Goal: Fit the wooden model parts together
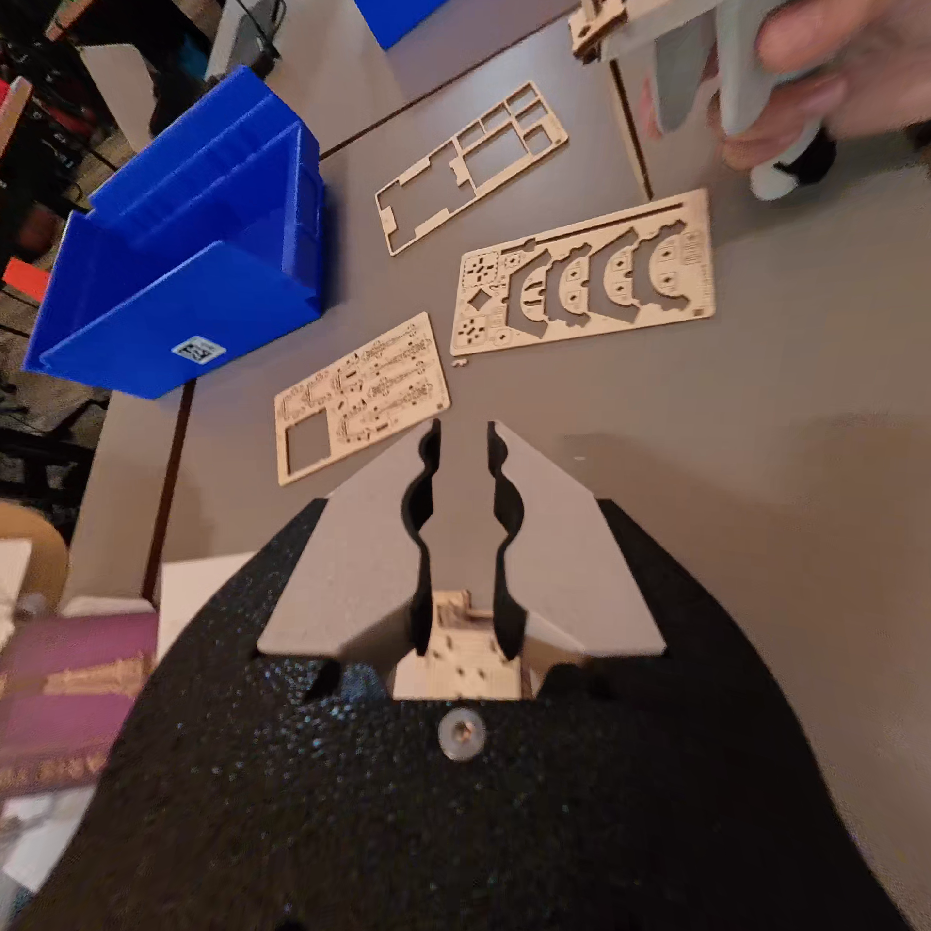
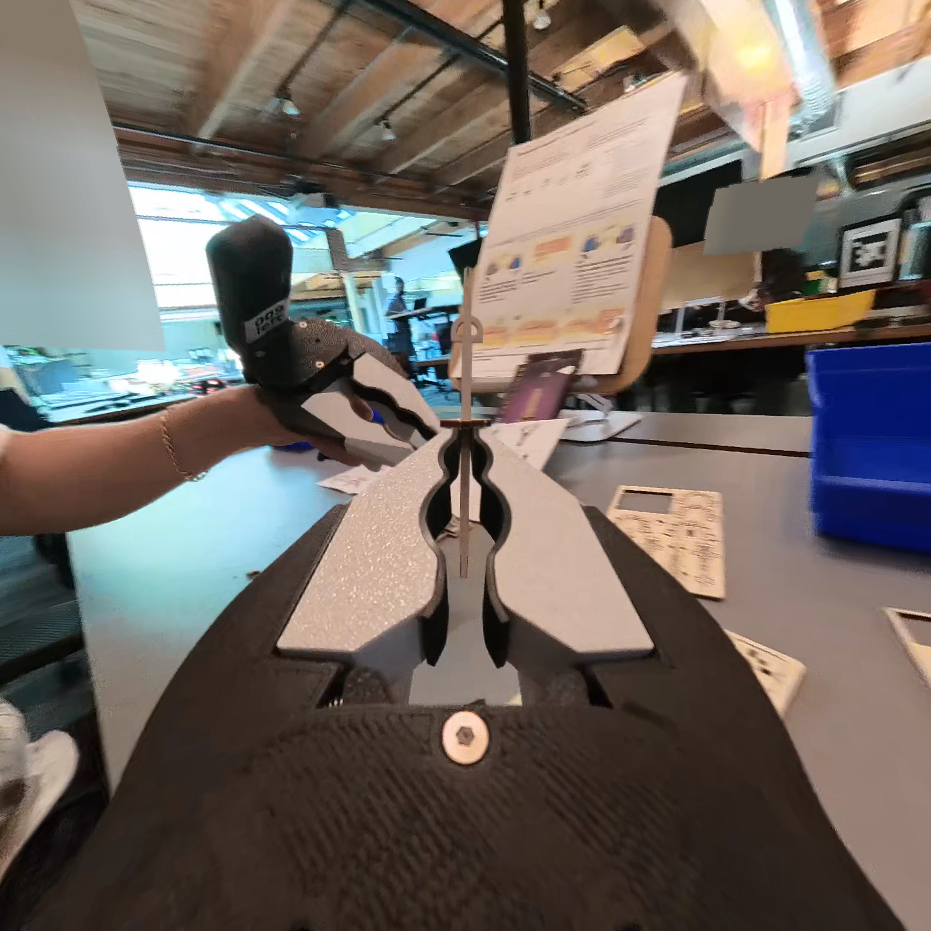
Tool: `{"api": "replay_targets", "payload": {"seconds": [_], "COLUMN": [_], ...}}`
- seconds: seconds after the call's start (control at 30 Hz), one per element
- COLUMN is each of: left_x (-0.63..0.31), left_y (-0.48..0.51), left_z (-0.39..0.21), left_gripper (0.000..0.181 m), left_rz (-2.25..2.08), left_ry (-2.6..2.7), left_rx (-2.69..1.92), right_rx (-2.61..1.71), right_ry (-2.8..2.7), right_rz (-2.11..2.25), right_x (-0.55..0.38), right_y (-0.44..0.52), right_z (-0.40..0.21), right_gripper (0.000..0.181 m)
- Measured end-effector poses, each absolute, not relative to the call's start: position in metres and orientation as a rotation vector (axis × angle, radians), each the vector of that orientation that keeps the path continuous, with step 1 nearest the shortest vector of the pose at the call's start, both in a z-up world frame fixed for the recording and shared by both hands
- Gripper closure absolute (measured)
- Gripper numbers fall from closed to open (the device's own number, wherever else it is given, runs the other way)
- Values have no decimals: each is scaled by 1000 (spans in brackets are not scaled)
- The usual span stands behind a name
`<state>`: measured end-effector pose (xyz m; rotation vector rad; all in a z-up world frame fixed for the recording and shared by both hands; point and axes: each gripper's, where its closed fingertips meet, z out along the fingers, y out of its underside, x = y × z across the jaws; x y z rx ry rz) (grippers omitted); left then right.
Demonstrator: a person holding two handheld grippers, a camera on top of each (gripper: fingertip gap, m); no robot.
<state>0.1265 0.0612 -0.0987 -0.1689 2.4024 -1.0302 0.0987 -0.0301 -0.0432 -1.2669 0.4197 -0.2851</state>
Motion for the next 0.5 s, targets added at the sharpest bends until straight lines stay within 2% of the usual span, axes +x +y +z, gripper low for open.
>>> {"api": "replay_targets", "payload": {"seconds": [0.1, 0.2, 0.33, 0.5], "left_x": [154, 171, 183, 198], "left_y": [39, 18, 0, -4], "left_z": [-116, -132, -153, -174], "left_gripper": [154, 154, 155, 166], "left_rz": [-841, -716, -679, -589], "left_ry": [2495, 2547, 2666, 2775], "left_rx": [47, 384, 638, 788], "right_rx": [-1261, -1226, -1164, -1125], "right_ry": [448, 440, 450, 476], "right_rz": [-390, -329, -305, -284], "right_x": [109, 104, 101, 104], "right_y": [-44, -47, -57, -66], "right_z": [-45, -45, -42, -43], "right_gripper": [181, 181, 181, 181]}}
